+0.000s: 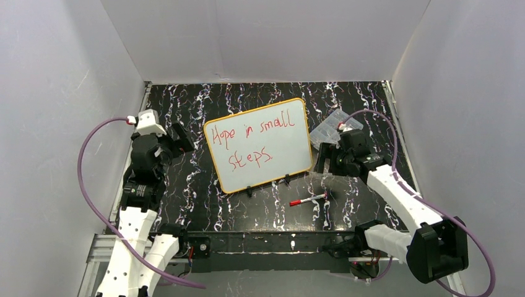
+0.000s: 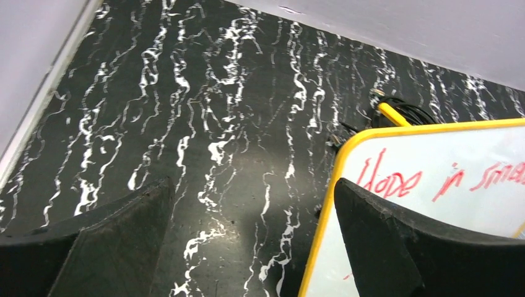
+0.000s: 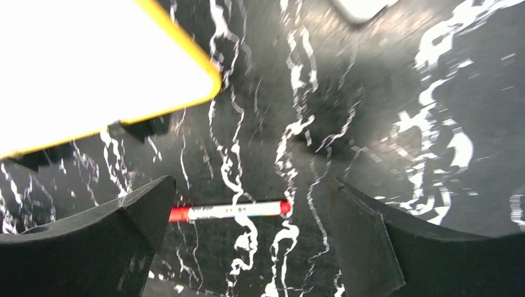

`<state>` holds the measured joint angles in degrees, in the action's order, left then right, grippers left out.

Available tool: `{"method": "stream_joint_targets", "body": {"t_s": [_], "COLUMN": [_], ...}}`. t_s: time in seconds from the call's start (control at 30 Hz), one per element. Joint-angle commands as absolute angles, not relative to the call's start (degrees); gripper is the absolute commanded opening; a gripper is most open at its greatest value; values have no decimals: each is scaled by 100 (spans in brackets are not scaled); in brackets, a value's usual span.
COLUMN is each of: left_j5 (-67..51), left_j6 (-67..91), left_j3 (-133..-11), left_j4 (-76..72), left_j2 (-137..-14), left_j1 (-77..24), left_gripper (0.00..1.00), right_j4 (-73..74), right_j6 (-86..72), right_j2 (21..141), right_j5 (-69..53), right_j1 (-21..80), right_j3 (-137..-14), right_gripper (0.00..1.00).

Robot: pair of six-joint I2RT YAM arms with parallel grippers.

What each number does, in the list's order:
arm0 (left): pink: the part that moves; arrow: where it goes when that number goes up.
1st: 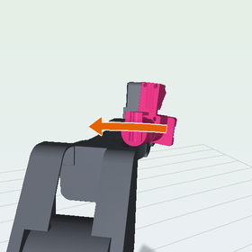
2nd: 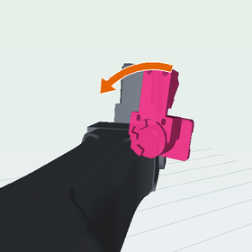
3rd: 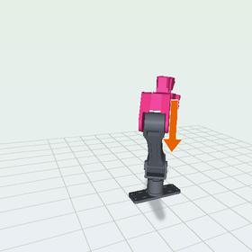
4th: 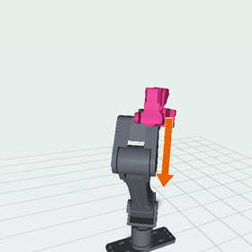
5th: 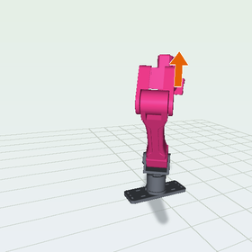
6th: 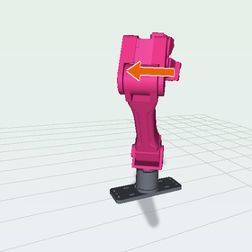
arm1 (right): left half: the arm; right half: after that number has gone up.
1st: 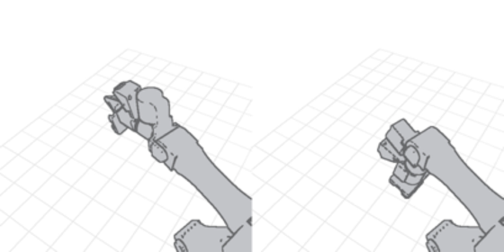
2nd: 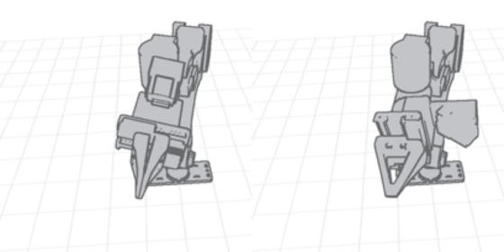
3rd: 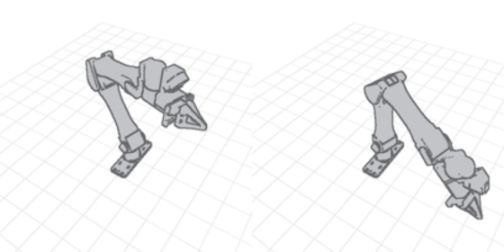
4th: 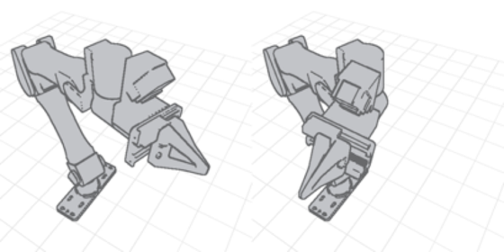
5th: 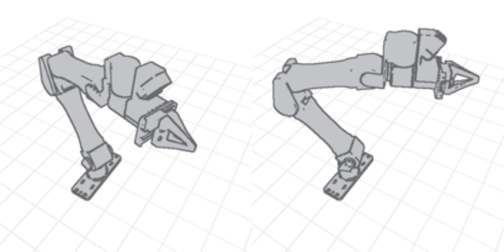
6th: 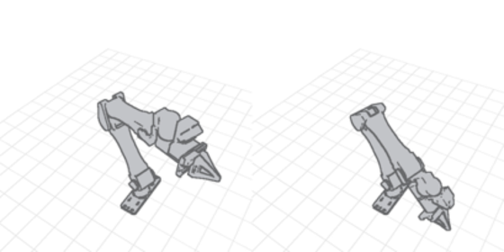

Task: Write a sentence on the whiteboard
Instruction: Place the whiteboard marker at the center of the board, then reset both arms

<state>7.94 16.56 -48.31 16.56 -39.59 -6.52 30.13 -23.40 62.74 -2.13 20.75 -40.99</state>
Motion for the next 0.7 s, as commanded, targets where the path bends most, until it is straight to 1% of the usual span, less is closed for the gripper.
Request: {"method": "stream_joint_targets", "body": {"t_s": [0.0,0.1,0.17,0.2,0.3,0.4,0.67], "left_j5": [1529,1634,1747,1797,1898,1866,1566], "left_j6": [1754,1702,1792,1834,1837,1749,1477], "left_j3": [-4680,-4651,-4695,-4743,-4860,-4847,-4599], "left_j4": [1809,1804,1870,1922,2041,2023,1760], "left_j2": [-3771,-3683,-3664,-3676,-3770,-3775,-3495], "left_j1": [-622,-615,-615,-615,-615,-615,-615], "left_gripper": [98,98,100,100,99,99,99], "right_j4": [3207,2973,2512,2223,1355,793,712], "right_j6": [-1985,-1742,-1591,-1512,-1223,-983,-818], "right_j2": [6051,5805,5480,5293,4727,4339,4058], "right_j5": [734,1214,1406,1440,1441,1433,1586], "right_j1": [1875,1865,1865,1866,1863,1863,1863], "right_j3": [-4793,-4955,-4745,-4798,-4431,-4124,-4062], "right_gripper": [99,99,100,100,100,100,100]}}
